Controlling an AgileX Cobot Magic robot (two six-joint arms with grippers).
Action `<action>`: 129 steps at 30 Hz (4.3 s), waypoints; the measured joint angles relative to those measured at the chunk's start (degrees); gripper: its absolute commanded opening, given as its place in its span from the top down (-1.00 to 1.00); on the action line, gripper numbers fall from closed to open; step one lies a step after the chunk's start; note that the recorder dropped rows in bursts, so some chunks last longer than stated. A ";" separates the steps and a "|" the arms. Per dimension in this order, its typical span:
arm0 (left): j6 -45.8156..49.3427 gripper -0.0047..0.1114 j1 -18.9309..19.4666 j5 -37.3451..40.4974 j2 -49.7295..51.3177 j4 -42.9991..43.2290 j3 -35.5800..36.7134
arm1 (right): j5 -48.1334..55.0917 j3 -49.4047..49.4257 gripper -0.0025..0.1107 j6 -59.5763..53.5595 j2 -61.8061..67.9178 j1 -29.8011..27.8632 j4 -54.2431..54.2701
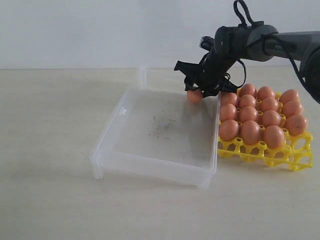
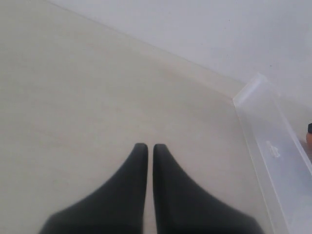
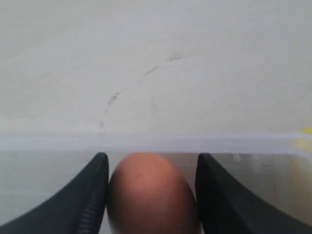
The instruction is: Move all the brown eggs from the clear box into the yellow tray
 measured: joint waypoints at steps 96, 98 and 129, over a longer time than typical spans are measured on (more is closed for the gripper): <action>0.00 0.85 0.00 0.00 0.00 0.00 0.00 | -102.88 103.14 0.96 -23.03 -42.25 -4.63 11.01; 0.00 0.85 0.00 0.00 0.00 0.00 0.00 | -101.93 101.78 0.96 -22.86 -40.42 -4.63 11.52; 0.00 0.85 0.00 0.00 0.00 0.00 0.00 | -92.99 96.88 0.96 -27.26 -36.59 -4.82 16.24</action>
